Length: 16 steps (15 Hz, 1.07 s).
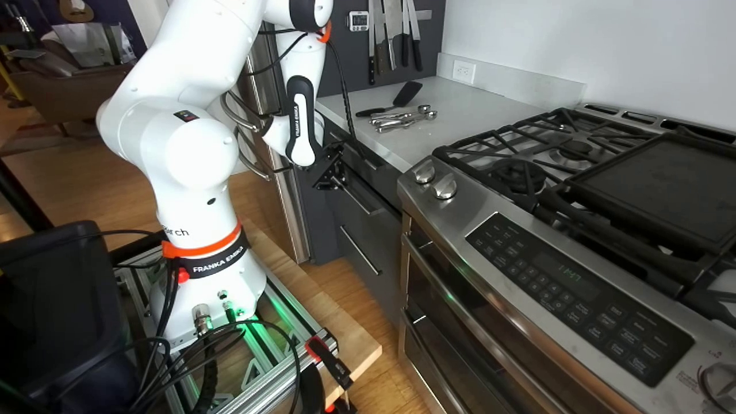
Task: Open the second top drawer
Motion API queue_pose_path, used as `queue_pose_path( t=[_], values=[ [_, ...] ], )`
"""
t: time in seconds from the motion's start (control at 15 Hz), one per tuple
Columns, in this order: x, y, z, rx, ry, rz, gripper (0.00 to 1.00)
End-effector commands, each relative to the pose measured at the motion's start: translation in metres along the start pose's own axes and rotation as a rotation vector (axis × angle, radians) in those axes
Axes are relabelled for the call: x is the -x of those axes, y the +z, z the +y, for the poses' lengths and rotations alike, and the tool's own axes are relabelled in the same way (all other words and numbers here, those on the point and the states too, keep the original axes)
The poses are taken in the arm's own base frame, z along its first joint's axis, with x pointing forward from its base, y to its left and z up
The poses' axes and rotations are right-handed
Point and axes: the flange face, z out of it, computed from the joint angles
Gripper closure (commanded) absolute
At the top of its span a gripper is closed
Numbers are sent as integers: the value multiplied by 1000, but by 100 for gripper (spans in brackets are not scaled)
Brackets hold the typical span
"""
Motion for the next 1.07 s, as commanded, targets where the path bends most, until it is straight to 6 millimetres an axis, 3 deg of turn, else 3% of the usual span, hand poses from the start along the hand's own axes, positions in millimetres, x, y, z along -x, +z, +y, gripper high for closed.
queue_pose_path(
  t=[0.0, 0.47, 0.8, 1.0],
  values=[
    [-19, -52, -50, -97, -35, 109, 95],
    [-18, -71, -60, -73, -29, 174, 95],
    [-18, -113, -105, -153, -37, 222, 95],
    [-17, -130, -121, -242, -48, 254, 95]
  ],
)
